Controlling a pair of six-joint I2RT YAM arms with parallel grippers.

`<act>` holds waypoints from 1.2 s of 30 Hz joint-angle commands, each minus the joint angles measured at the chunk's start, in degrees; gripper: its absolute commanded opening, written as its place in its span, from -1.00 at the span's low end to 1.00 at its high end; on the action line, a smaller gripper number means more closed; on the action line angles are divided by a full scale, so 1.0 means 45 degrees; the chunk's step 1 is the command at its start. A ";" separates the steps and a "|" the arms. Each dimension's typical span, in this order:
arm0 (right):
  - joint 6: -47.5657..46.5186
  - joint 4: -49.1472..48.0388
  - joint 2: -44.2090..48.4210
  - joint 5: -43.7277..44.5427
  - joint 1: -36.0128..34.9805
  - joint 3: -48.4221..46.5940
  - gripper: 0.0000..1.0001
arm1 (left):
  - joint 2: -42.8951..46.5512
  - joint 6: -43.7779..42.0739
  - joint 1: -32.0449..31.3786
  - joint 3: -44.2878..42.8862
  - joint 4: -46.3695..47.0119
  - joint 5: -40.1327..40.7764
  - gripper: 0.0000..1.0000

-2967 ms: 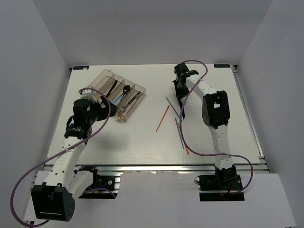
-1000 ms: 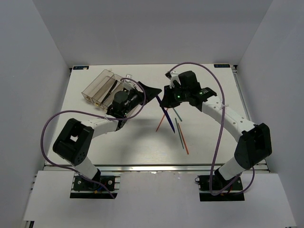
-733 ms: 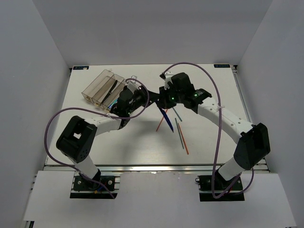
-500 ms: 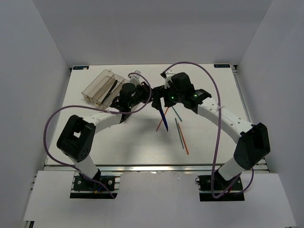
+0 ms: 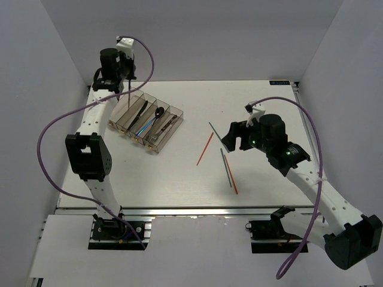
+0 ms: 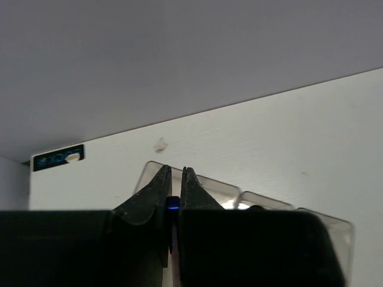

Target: Sort the eating utensils into containers

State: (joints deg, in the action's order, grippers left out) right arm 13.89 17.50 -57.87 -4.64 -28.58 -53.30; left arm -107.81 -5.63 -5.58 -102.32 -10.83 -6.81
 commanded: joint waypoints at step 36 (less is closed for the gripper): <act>0.0118 0.0193 -0.2334 0.1806 0.0003 -0.0401 0.79 | 0.0928 0.1451 0.0460 0.1746 0.0826 0.1703 0.96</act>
State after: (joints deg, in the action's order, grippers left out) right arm 13.96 18.04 -65.91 -3.11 -28.58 -52.25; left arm -111.66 -8.71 -3.81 -90.41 -9.13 -5.34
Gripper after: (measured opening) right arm 0.894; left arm 0.979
